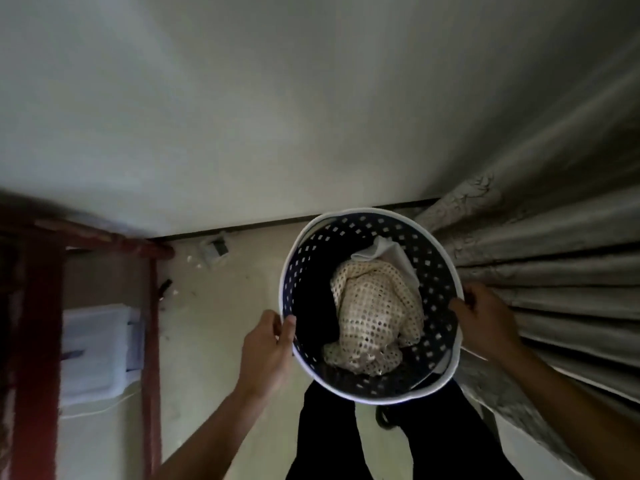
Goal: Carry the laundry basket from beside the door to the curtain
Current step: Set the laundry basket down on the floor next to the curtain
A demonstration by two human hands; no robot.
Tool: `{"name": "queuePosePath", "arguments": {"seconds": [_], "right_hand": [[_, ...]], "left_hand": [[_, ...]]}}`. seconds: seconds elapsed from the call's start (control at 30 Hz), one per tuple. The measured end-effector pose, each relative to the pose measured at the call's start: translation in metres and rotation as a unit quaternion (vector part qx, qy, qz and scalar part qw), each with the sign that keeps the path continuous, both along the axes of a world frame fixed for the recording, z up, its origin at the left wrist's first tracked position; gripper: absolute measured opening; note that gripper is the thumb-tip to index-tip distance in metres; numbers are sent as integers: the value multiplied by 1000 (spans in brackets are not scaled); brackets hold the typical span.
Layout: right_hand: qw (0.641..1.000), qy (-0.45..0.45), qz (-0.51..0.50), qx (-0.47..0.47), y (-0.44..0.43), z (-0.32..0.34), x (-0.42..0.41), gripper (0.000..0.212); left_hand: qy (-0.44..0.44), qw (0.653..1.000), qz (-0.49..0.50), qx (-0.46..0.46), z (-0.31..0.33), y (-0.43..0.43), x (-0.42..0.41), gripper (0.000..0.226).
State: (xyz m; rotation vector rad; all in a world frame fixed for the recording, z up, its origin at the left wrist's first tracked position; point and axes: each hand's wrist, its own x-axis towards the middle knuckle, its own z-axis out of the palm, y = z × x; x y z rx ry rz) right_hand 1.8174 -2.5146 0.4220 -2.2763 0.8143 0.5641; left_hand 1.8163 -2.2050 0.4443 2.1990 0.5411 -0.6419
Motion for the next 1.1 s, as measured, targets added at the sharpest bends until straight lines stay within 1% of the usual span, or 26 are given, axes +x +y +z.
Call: {"name": "queuePosePath", "arguments": {"seconds": [0.13,0.23,0.3,0.33,0.4,0.47,0.57,0.63,0.73,0.87,0.97,1.1], "right_hand": [[999,43,-15,14,-5,-76,42,9],[995,70,-49,51,-16,-154,71,10],[989,94,-82,84,-24,-211,85,6],[985,106,-93,100,-28,-237,92,7],[977,124,-121,123,-39,-289,102,17],[973,126,-136,134,-46,-331,112,16],[963,137,-179,145,-58,-388,124,26],[965,138,-176,138,-62,-415,131,32],[970,124,-174,119,-65,-442,137,26],[969,123,-171,128,-68,-460,143,17],[966,120,-179,141,-71,-463,146,33],[956,126,-184,190,-71,-451,143,41]], "left_hand": [[73,997,2,-21,-81,-2,54,30],[108,993,26,-30,-149,-18,91,26],[121,992,28,-34,-205,-26,112,19],[124,991,29,-35,-233,-30,120,17],[129,991,30,-38,-290,-37,134,14],[138,989,26,-41,-341,-44,144,11],[150,987,23,-56,-404,-55,157,11],[151,986,30,-59,-434,-61,163,13],[142,987,38,-57,-463,-68,167,5],[146,988,44,-38,-477,-74,172,11],[178,982,39,-48,-474,-75,178,17],[237,965,66,-88,-456,-75,183,42]]}}
